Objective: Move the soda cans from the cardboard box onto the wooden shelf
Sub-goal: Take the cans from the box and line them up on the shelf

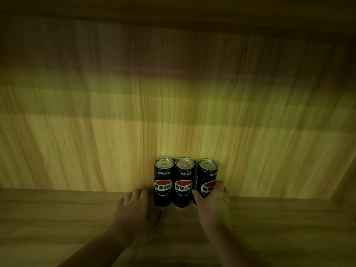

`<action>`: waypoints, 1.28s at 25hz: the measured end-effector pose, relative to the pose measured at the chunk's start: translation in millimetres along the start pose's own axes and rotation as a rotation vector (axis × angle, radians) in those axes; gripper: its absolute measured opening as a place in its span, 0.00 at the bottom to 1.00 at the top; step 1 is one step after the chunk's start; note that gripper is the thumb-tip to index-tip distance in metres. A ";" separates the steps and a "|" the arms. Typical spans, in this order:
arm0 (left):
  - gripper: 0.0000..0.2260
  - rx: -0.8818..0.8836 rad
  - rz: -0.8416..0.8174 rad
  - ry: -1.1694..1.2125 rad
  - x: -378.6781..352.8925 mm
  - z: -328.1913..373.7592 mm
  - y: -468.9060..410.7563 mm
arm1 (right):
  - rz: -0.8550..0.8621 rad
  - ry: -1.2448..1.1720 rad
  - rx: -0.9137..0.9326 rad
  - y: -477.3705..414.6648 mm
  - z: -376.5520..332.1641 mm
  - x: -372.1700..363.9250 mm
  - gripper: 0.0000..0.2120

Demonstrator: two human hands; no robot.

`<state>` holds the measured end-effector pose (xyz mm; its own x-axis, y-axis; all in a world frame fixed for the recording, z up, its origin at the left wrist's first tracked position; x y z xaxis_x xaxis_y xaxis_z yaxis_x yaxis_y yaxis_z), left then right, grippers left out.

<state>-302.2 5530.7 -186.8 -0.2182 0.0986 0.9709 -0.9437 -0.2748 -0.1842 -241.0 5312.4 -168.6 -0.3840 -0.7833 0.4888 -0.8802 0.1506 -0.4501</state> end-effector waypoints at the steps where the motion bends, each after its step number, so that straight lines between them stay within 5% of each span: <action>1: 0.38 -0.002 -0.006 -0.022 -0.4 0.7 0.1 | 0.008 0.006 -0.004 0.7 -2.1 0.2 0.26; 26: 0.29 0.011 -0.082 -0.111 -1.4 10.3 18.1 | -0.112 0.042 0.041 6.7 -4.4 3.4 0.27; 32: 0.30 0.043 -0.180 -0.067 7.9 12.2 33.2 | -0.293 0.437 0.088 29.0 10.1 26.0 0.38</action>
<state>-332.2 5510.7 -183.4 -0.0283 0.0866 0.9958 -0.9542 -0.2993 -0.0011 -273.7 5290.3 -176.5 -0.2227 -0.4580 0.8606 -0.9484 -0.1027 -0.3001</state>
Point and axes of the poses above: each hand's wrist, its own y-axis away from the middle knuckle, its own x-axis out of the back of the hand, z = x × y, the point moved 4 cm from there along -y, towards the middle knuckle, and after that the axes turned 9 degrees about x, right-handed, at the moved point
